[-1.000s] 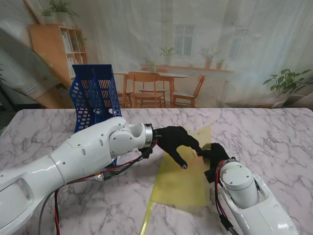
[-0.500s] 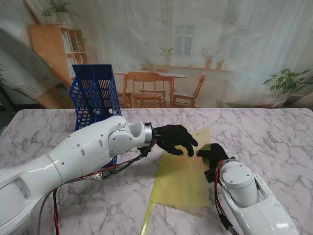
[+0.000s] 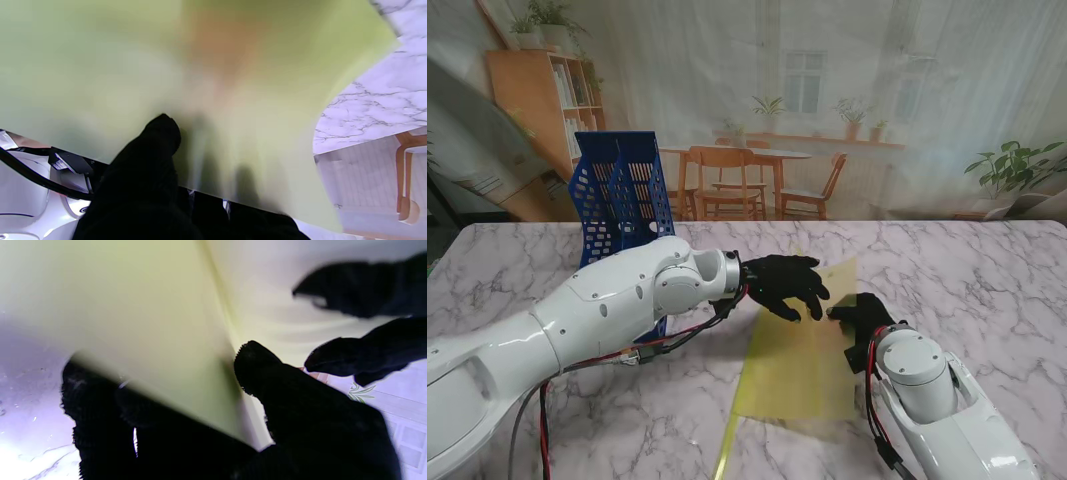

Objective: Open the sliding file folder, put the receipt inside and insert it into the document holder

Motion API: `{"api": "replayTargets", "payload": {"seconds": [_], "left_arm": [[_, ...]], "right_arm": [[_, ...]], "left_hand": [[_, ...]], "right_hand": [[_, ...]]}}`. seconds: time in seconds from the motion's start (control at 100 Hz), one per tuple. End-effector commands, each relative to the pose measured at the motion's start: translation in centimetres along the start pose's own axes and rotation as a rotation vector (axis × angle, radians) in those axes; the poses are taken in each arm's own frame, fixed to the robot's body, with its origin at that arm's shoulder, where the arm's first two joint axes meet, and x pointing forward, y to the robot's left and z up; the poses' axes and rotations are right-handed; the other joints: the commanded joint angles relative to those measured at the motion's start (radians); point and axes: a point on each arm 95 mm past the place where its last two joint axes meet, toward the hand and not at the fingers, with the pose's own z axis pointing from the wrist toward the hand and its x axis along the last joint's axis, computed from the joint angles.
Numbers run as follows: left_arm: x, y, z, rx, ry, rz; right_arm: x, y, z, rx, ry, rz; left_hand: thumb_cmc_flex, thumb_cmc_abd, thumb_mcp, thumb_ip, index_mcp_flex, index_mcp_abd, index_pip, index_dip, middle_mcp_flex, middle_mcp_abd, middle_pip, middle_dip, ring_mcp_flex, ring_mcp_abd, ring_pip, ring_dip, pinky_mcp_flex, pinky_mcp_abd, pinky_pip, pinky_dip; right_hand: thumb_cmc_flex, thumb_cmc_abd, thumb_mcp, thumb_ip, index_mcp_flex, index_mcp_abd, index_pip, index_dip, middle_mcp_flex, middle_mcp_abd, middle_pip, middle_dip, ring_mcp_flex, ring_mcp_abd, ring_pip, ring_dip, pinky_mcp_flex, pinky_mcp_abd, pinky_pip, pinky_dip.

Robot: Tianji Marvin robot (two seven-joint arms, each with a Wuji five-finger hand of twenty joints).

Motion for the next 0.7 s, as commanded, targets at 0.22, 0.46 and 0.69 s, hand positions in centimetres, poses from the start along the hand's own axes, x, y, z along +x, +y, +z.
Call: {"api": "replayTargets", "payload": {"seconds": [0.22, 0.46, 0.69], "left_arm": [[0.6, -0.8, -0.2, -0.003, 0.056, 0.099], [0.7, -0.3, 0.2, -0.049, 0.063, 0.083], [0.0, 0.8, 0.7, -0.072, 0.041, 0.080]], "right_arm": [[-0.3, -0.1, 0.1, 0.005, -0.013, 0.005], [-0.2, -0.1, 0.0, 0.008, -0.016, 0.012], [-0.2, -0.1, -0.1, 0.013, -0.022, 0.023]], "left_hand": [[-0.085, -0.114, -0.127, -0.023, 0.229, -0.008, 0.252, 0.053, -0.067, -0.058, -0.031, -0.021, -0.157, -0.025, -0.133, -0.119, 0.015, -0.074, -0.073, -0.103], [0.078, -0.050, -0.010, -0.036, 0.112, -0.034, 0.089, 0.019, 0.046, -0.021, -0.009, -0.008, 0.045, 0.007, 0.026, -0.045, 0.013, 0.000, 0.199, 0.170], [0.088, 0.044, 0.055, -0.045, 0.050, -0.031, -0.024, -0.006, 0.212, 0.011, 0.022, 0.010, 0.259, 0.063, 0.104, 0.061, 0.043, 0.078, 0.711, 0.291]], "right_hand": [[0.060, 0.024, 0.026, -0.009, 0.016, -0.056, 0.006, 0.021, 0.006, 0.014, 0.007, 0.011, 0.017, -0.009, 0.064, 0.009, 0.010, 0.017, 0.030, -0.007], [0.060, 0.026, 0.024, -0.009, 0.015, -0.057, 0.006, 0.021, 0.006, 0.014, 0.007, 0.011, 0.017, -0.009, 0.064, 0.009, 0.008, 0.016, 0.030, -0.008], [0.061, 0.026, 0.024, -0.009, 0.015, -0.055, 0.007, 0.022, 0.005, 0.016, 0.008, 0.011, 0.017, -0.008, 0.065, 0.009, 0.009, 0.019, 0.032, -0.008]]}}
